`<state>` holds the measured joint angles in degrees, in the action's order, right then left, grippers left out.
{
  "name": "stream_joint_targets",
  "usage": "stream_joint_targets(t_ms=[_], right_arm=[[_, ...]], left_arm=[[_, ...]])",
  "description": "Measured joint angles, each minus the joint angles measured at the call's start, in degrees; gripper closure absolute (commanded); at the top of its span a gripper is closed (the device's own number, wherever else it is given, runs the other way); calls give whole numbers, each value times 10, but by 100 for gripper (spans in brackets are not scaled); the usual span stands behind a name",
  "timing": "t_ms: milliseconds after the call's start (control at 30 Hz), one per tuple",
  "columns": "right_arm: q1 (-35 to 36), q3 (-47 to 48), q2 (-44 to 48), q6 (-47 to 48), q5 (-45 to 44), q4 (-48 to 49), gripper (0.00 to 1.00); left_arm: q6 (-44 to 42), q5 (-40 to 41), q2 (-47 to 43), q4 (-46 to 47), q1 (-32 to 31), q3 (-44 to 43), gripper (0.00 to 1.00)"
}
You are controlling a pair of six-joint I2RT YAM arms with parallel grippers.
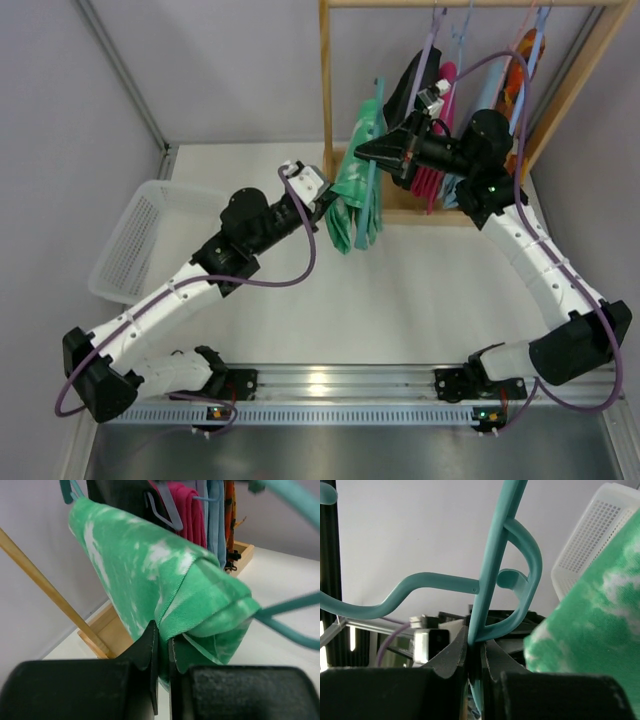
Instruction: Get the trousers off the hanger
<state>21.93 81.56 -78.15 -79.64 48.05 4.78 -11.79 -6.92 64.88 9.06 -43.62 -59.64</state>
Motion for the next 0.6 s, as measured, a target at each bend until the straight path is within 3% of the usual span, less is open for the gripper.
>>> stream_joint_targets(t_ms=[600], right_arm=[[-36, -151, -3, -57, 83, 254, 100]], left_arm=[[75, 107, 66, -108, 19, -248, 100]])
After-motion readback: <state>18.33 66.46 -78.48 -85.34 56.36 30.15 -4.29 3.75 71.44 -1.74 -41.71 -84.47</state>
